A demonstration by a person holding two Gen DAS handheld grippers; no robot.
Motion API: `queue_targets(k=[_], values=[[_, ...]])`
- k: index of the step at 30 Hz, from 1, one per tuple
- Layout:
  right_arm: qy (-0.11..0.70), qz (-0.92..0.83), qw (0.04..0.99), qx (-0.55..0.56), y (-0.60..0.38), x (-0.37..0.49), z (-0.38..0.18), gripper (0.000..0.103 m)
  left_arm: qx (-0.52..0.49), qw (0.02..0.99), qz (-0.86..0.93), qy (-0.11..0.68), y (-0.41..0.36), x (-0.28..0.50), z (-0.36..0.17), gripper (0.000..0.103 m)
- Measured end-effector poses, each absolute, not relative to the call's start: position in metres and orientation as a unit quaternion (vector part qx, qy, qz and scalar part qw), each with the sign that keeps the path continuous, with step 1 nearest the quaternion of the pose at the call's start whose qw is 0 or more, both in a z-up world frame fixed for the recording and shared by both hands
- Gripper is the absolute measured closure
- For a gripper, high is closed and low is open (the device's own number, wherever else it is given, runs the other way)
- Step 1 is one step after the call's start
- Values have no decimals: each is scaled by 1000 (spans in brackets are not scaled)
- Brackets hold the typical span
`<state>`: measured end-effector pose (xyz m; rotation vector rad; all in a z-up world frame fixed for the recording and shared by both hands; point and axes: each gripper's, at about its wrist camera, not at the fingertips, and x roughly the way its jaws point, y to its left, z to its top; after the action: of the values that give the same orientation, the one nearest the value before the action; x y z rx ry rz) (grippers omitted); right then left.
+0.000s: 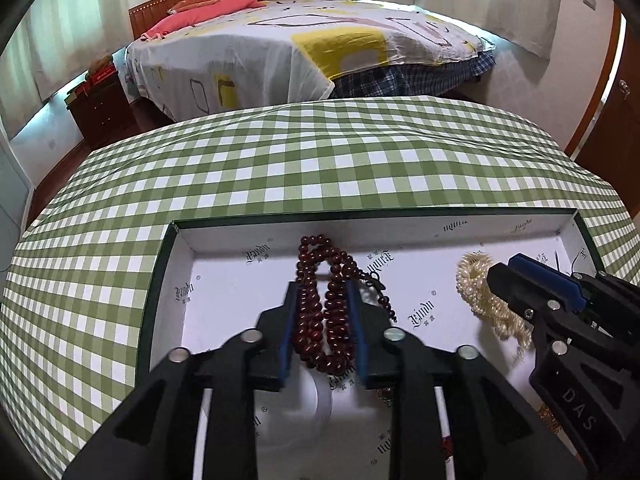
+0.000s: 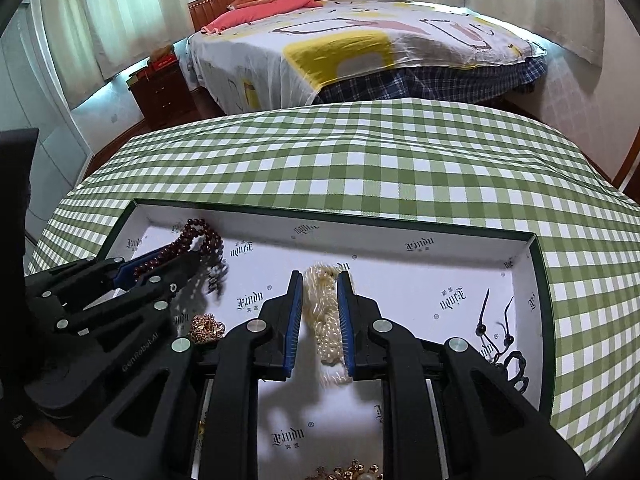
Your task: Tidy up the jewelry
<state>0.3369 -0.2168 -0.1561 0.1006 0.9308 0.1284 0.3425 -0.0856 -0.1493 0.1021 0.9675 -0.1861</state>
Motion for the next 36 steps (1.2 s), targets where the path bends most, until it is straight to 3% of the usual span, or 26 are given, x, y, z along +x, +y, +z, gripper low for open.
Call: queue_targets(k=[1, 6, 10, 14, 17, 24, 36], values=[[447, 61, 891, 49, -217, 337, -156, 70, 49, 880, -89, 464, -86, 342, -149, 69], [436, 55, 897, 51, -220, 333, -153, 58, 50, 884, -84, 458, -86, 341, -147, 50], [428, 41, 901, 54, -226, 327, -151, 45, 41, 887, -77, 454, -82, 341, -144, 41], [420, 34, 906, 52, -229, 322, -146, 43, 42, 894, -78, 439, -81, 337, -140, 33], [413, 26, 909, 50, -232, 317, -143, 35, 46, 899, -75, 429, -80, 334, -136, 29], [407, 14, 912, 46, -237, 307, -139, 26, 43, 906, -79, 413, -78, 326, -127, 28], [383, 6, 923, 40, -241, 248, -118, 25, 26, 920, -79, 384, -58, 270, -105, 28]])
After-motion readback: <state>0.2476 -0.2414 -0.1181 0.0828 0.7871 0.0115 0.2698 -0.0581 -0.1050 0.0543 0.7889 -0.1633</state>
